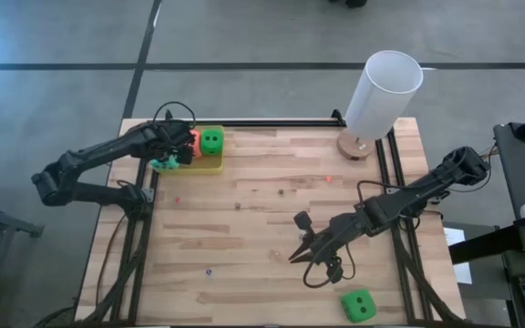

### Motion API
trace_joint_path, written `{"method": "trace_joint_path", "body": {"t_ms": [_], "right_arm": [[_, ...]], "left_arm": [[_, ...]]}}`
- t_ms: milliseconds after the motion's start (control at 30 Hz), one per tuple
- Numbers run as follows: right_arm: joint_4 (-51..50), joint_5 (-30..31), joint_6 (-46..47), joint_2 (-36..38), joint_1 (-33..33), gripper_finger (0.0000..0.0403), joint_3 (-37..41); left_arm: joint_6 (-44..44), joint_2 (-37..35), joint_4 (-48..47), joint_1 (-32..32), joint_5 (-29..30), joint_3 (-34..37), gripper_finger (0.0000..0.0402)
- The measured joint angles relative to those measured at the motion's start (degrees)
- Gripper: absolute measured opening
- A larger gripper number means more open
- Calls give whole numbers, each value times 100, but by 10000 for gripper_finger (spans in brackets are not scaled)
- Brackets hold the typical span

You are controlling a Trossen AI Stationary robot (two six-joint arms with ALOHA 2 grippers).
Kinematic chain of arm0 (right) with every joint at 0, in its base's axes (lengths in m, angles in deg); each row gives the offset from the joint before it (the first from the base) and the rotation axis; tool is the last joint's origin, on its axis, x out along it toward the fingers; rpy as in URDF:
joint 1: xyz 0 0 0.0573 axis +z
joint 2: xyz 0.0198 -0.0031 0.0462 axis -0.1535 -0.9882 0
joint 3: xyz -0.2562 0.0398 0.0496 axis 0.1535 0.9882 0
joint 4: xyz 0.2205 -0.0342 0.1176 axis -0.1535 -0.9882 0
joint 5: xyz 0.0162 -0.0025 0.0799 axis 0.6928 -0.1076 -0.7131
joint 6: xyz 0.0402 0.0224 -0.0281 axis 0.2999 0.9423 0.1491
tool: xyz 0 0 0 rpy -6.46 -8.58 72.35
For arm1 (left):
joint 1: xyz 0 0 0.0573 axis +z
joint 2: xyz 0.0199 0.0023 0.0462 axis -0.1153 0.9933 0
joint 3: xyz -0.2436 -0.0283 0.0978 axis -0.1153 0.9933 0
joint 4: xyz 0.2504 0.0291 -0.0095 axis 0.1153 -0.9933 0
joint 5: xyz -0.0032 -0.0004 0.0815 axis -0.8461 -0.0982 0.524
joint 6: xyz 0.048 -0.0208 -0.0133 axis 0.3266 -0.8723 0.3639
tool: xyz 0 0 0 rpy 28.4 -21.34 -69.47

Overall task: Pick & Place Dice
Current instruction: Put the blue large die into the yellow container

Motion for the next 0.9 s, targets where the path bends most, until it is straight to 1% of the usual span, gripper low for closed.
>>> {"method": "trace_joint_path", "body": {"t_ms": [300, 533, 733, 900], "right_arm": [[0, 0, 0, 0, -1, 28, 0], [0, -1, 9, 0, 0, 28, 0], [0, -1, 2, 0, -1, 28, 0], [0, -1, -2, 0, -1, 28, 0]], "left_arm": [[50, -308, 131, 0, -62, -2, 399], [206, -353, 321, -4, -131, 1, 398], [328, -353, 776, -4, -201, 192, 397], [287, -353, 890, -3, -233, 365, 397]]}}
